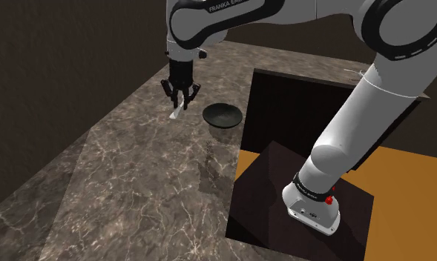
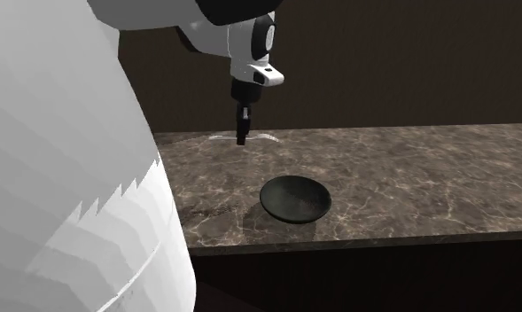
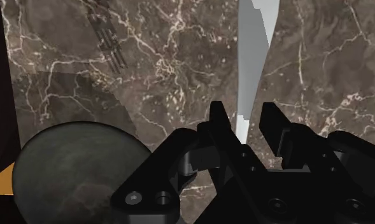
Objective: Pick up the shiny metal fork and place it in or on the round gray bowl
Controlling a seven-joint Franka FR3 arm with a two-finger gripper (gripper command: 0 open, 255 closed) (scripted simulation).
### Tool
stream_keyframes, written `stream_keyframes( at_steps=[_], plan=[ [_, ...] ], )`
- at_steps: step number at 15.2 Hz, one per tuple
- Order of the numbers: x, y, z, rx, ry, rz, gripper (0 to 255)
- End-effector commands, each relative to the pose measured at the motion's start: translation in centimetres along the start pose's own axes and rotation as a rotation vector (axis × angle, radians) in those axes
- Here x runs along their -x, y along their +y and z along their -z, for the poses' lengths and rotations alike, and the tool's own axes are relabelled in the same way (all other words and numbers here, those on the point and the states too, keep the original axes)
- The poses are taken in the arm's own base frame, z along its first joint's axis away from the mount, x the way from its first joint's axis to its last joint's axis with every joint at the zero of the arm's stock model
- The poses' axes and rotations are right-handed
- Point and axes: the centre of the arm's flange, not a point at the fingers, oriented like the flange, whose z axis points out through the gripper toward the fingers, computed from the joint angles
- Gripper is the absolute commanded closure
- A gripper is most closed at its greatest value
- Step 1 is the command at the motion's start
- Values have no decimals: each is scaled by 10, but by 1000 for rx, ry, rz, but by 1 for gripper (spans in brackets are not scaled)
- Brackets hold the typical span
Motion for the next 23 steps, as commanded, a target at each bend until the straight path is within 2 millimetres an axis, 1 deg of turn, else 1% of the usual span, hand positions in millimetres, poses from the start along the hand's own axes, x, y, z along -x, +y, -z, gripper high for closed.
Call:
stream_keyframes(
  at_steps=[1, 13, 14, 23],
  plan=[
    [-15, 23, 1, 0, -1, 1, 255],
    [-112, 147, 8, 0, -1, 1, 255],
    [-114, 150, 8, 0, -1, 1, 255],
    [-121, 150, -39, 0, -1, 1, 255]
  ],
)
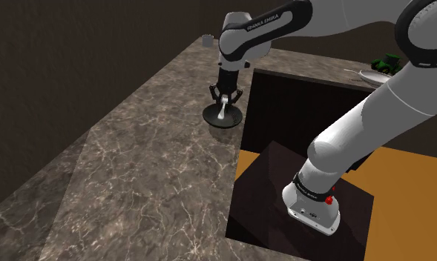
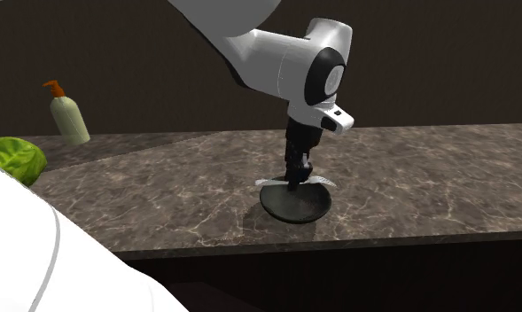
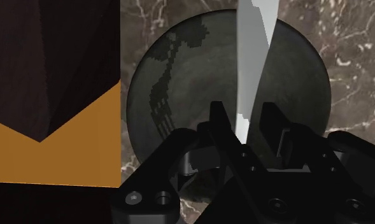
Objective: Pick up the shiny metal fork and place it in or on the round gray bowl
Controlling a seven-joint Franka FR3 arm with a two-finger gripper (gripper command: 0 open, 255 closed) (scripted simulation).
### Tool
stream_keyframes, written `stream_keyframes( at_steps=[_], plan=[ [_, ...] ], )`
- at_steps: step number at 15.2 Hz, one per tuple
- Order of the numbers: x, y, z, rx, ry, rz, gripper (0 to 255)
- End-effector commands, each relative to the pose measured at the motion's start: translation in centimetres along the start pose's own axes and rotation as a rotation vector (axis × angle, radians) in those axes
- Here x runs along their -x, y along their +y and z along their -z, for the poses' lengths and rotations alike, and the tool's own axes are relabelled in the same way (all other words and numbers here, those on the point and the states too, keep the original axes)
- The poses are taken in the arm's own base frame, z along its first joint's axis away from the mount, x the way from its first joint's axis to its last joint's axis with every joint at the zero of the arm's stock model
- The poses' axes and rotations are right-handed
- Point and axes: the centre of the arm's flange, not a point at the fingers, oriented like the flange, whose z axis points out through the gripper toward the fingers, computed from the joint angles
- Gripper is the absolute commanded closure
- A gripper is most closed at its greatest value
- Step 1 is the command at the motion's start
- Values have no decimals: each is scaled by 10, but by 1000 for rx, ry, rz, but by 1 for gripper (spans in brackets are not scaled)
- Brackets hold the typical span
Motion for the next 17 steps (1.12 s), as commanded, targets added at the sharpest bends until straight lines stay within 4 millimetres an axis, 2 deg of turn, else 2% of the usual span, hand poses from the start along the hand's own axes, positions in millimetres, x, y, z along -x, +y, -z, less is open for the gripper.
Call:
stream_keyframes(
  at_steps=[1, 9, 10, 15, 17],
  plan=[
    [-2, 1, -14, -1, 1, 0, 255],
    [-2, 1, -14, -1, 1, 0, 255],
    [-2, 1, -14, -1, 1, 0, 0],
    [-2, 1, -14, -1, 1, 0, 0],
    [-2, 1, 13, -1, 1, 0, 0]
  ],
)
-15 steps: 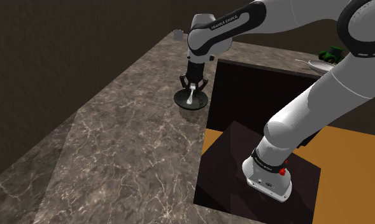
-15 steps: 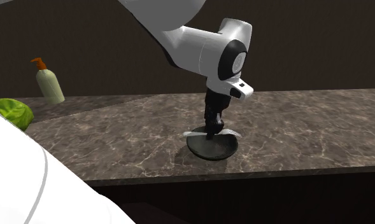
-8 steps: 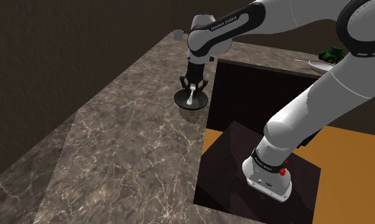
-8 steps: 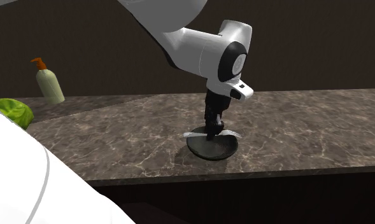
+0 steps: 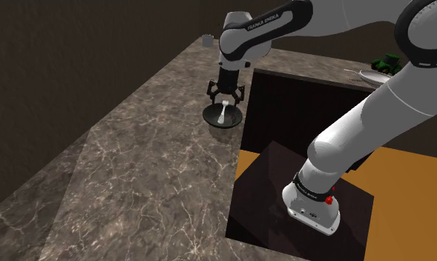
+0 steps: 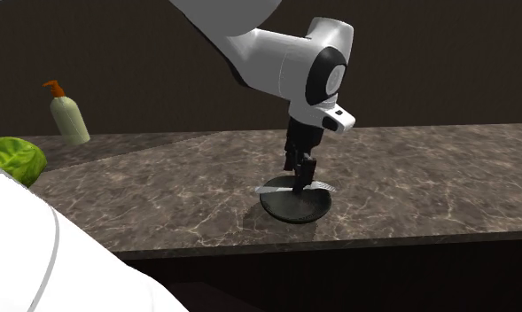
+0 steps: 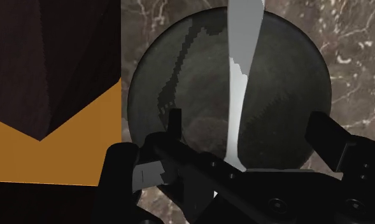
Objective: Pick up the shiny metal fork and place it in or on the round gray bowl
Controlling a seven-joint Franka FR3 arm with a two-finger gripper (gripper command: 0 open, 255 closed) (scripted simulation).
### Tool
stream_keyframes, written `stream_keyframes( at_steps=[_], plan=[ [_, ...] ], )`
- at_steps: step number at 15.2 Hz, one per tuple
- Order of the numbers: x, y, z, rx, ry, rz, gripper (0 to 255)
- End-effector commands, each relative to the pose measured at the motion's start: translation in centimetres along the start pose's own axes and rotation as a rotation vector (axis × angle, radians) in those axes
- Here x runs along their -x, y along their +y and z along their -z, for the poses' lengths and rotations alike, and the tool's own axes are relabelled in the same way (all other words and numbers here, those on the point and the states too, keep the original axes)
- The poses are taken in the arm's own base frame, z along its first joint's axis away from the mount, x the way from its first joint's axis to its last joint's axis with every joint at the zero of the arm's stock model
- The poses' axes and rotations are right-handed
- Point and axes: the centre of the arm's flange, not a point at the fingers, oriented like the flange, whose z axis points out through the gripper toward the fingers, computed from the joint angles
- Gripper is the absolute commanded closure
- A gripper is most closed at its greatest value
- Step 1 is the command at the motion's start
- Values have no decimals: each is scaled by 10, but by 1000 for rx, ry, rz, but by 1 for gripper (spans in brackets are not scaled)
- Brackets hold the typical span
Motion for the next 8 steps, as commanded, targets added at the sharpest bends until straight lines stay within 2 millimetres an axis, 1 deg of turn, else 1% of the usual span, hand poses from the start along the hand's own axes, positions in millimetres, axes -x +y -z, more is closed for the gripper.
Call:
stream_keyframes(
  at_steps=[1, 2, 8],
  plan=[
    [0, 0, 24, 1, -1, 0, 0],
    [0, 0, 34, 1, -1, 0, 0],
    [0, 0, 34, 1, -1, 0, 0]
  ],
)
